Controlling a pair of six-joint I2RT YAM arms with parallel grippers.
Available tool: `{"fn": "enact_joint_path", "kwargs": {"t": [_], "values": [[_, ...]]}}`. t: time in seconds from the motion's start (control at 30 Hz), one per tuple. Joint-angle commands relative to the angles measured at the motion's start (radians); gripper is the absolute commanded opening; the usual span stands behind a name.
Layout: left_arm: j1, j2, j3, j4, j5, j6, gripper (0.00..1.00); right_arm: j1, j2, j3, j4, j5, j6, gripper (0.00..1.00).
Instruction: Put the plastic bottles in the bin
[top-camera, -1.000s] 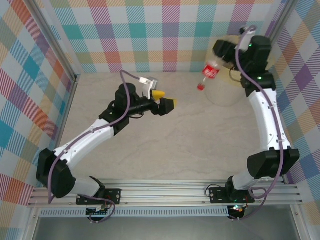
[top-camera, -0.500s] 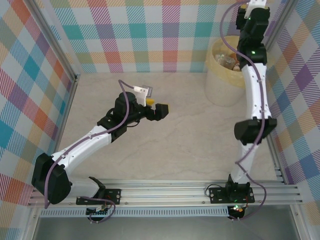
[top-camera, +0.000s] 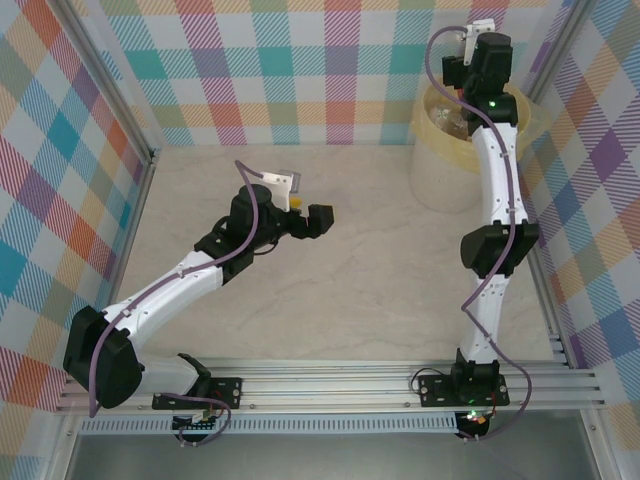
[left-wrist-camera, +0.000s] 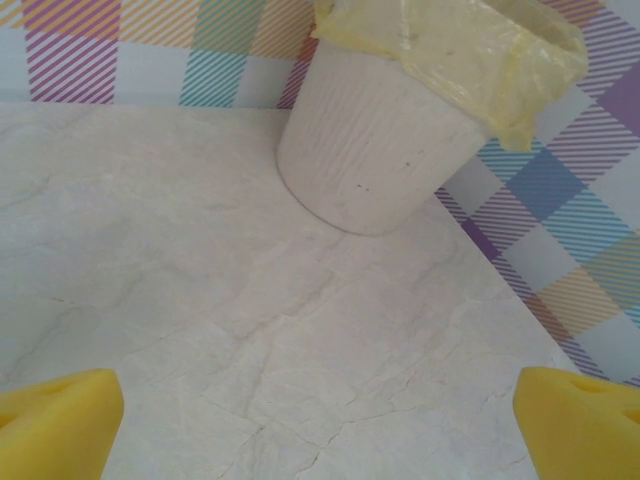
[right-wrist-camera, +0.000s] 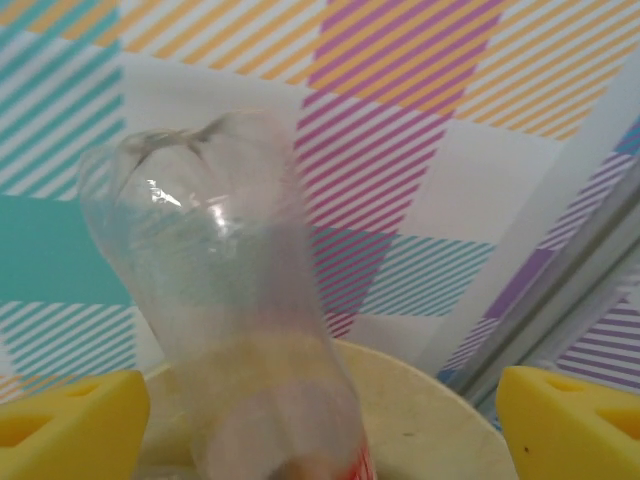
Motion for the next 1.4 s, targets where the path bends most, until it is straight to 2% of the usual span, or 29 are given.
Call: {"fn": "enact_joint_path", "kwargs": {"t": [0.0, 0.33, 0.47, 0.57, 0.67, 0.8, 0.87, 0.97, 1.07, 1.23, 1.37], "values": [[0.015, -0.006, -0.009, -0.01, -0.043, -0.022, 1.0, -0.007, -0.112, -0.008, -0.014, -0.088, 0.066, 0.91], [0.037, 0.01, -0.007, -0.018, -0.057, -0.05, 1.0, -0.017, -0.145, -0.057, -0.06, -0.111, 0.1, 0.94], [0.049, 0.01, -0.012, -0.021, -0.071, -0.064, 1.0, -0.043, -0.113, -0.059, -0.096, -0.254, 0.147, 0.97], [0.061, 0.012, -0.016, -0.026, -0.08, -0.075, 1.0, -0.061, -0.082, -0.058, -0.084, -0.27, 0.289, 0.98], [0.074, 0.019, -0.011, -0.033, -0.083, -0.085, 1.0, -0.082, -0.019, -0.009, -0.064, -0.338, 0.397, 0.97], [0.082, 0.034, 0.001, -0.05, -0.094, -0.09, 1.0, -0.08, 0.083, 0.133, -0.105, -0.535, 0.415, 1.0], [0.085, 0.038, 0.001, -0.051, -0.101, -0.094, 1.0, -0.065, 0.085, 0.112, -0.121, -0.554, 0.387, 1.0], [0.091, 0.051, 0.007, -0.057, -0.099, -0.101, 1.0, -0.044, 0.058, 0.03, -0.122, -0.548, 0.325, 1.0], [0.092, 0.065, 0.019, -0.069, -0.09, -0.102, 1.0, -0.038, 0.043, -0.018, -0.131, -0.485, 0.302, 1.0], [0.092, 0.071, 0.017, -0.063, -0.086, -0.12, 1.0, -0.037, 0.048, -0.023, -0.188, -0.22, 0.289, 1.0], [0.092, 0.068, 0.015, -0.065, -0.089, -0.121, 1.0, -0.038, 0.036, -0.022, -0.211, -0.076, 0.271, 1.0]]}}
